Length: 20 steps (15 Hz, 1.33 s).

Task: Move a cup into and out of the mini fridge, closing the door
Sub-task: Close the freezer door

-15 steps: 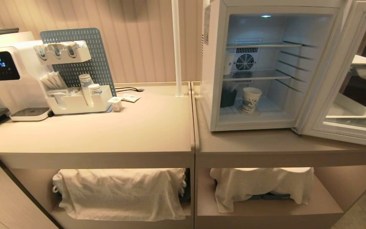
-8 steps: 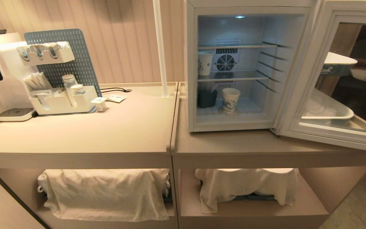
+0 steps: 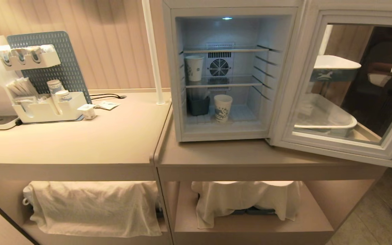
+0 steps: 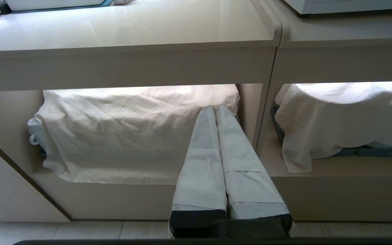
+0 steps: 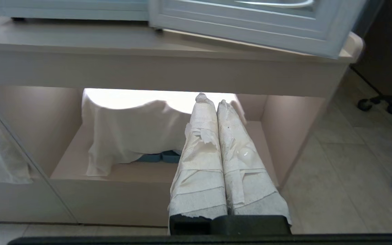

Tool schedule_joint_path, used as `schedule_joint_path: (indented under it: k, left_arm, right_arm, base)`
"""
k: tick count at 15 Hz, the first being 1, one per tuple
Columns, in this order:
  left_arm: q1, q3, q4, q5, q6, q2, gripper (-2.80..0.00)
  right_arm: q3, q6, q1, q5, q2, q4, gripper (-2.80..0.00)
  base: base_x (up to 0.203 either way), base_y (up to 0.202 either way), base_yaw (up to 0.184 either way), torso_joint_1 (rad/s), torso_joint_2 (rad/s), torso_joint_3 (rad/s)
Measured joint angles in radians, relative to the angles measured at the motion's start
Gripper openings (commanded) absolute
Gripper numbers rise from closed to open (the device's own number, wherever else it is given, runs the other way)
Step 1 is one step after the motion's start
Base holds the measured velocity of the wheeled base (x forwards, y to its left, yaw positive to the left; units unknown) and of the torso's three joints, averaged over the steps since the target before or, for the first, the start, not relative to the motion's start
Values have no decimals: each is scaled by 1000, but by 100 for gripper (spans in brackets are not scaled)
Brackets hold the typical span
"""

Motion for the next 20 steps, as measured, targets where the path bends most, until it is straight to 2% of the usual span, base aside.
schedule_joint_path:
  k: [9, 13, 16, 20]
  left_arm:
    - [-2, 0, -2, -1, -3, 0, -280]
    - [-1, 0, -2, -2, -3, 0, -280]
    - [-2, 0, -2, -2, -3, 0, -280]
    - [-2, 0, -3, -2, -3, 0, -280]
  right_arm:
    - [0, -10, -1, -2, 0, -1, -280]
    - [-9, -19, -1, 1, 0, 64, -280]
    - [-120, -54, -2, 3, 60, 148, -280]
    - [-387, -59, 38, -23, 284, 236, -280]
  base:
    - [0, -6, 1, 0, 0, 0]
    - [0, 0, 0, 0, 0, 0]
    - [0, 0, 0, 0, 0, 0]
    - [0, 0, 0, 0, 0, 0]
